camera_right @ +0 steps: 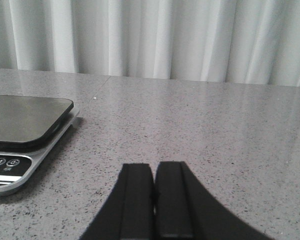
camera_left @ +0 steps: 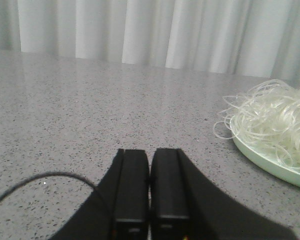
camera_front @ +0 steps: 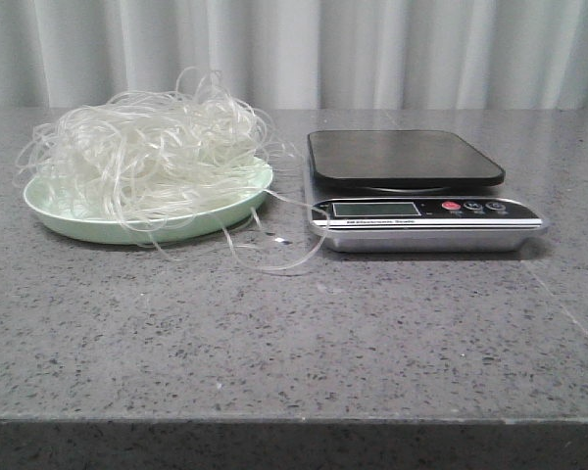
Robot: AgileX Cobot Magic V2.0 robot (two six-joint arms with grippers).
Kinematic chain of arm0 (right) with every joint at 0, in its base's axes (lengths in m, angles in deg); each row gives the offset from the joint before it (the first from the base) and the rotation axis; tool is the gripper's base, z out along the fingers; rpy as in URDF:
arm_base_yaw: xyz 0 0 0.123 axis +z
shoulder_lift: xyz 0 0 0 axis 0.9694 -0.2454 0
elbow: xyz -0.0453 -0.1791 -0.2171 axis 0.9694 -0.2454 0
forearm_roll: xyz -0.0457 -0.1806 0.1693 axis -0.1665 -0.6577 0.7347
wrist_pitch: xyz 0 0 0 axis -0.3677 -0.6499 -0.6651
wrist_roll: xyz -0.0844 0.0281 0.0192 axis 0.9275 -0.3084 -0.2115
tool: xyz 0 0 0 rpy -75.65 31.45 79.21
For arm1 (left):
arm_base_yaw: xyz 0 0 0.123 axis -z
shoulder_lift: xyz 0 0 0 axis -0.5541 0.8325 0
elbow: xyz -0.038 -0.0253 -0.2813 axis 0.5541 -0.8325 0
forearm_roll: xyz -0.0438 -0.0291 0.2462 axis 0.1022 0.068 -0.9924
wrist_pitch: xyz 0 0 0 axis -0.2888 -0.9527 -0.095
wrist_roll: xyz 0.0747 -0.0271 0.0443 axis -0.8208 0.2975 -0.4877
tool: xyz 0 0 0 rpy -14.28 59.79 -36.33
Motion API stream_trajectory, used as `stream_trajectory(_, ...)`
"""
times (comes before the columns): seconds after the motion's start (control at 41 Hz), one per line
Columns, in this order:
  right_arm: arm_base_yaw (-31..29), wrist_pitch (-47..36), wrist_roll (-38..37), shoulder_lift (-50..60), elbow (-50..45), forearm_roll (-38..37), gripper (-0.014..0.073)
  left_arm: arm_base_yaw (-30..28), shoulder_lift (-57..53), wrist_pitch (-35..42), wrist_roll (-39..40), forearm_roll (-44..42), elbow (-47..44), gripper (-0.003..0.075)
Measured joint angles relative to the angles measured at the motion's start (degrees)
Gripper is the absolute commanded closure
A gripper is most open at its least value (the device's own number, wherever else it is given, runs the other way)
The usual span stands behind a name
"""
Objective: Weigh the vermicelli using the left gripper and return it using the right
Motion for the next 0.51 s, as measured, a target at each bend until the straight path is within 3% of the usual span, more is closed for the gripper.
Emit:
stream_trajectory(0.292, 0.00, 0.00, 0.00, 0.00, 0.00, 0.00, 0.0444, 0.00, 0.00, 10.07, 0.00, 0.00, 0.00, 0.0583)
stream_trajectory(0.439, 0.00, 0.00, 0.00, 0.00, 0.00, 0.00, 0.0444, 0.00, 0.00, 21.70, 0.00, 0.11, 0.10, 0.0583)
stream_trajectory(0.512, 0.00, 0.00, 0.00, 0.00, 0.00, 0.00, 0.0444, 0.00, 0.00, 23.70, 0.00, 0.04, 1.66, 0.0583)
